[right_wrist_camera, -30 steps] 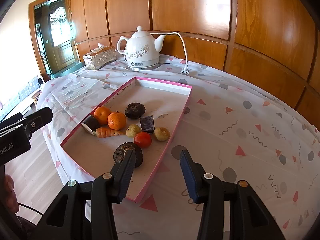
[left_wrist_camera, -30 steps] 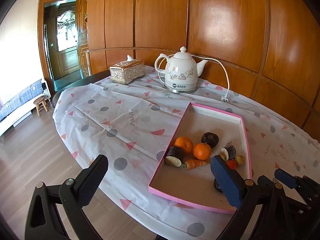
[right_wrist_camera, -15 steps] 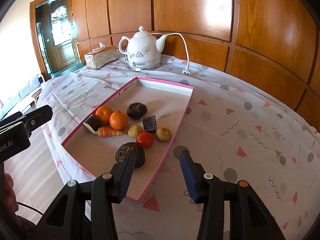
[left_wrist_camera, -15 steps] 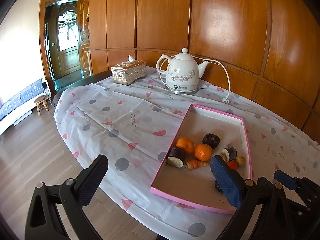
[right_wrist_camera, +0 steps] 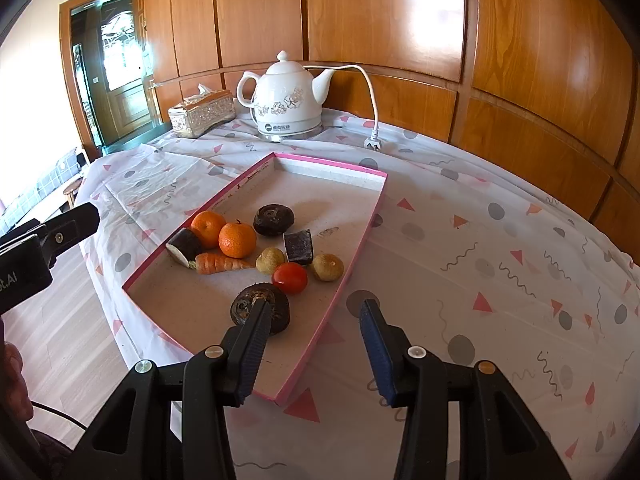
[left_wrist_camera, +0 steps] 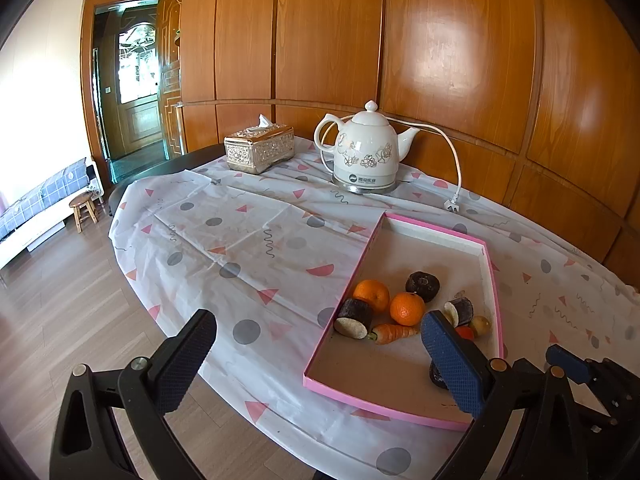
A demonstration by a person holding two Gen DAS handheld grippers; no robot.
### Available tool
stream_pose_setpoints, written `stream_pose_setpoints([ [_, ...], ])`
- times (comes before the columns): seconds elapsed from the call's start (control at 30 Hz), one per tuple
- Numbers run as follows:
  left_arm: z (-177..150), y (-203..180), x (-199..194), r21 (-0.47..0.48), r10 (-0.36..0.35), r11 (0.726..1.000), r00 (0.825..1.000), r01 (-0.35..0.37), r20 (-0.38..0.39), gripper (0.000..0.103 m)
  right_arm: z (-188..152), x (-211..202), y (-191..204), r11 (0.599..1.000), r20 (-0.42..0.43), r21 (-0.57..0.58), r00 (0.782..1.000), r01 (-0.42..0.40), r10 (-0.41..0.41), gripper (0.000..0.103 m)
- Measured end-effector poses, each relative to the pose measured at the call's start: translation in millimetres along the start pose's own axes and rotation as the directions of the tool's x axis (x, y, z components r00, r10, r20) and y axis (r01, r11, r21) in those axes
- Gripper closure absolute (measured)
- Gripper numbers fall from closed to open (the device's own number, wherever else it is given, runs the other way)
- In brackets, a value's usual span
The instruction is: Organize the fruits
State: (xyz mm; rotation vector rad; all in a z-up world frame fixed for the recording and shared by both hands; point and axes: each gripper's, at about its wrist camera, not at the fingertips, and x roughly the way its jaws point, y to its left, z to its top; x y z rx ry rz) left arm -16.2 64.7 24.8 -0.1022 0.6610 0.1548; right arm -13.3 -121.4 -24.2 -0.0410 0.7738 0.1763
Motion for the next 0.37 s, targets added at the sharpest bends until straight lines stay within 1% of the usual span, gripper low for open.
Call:
stream_pose_setpoints([
  [0.37,-1.1,-0.5,-0.3,0.000,-0.017,1.000,1.000,0.017,0.000,0.000,-1.8,2.0,-4.6,1.000,-0.006,0.007,1.000,-0.005,0.005,0.056],
])
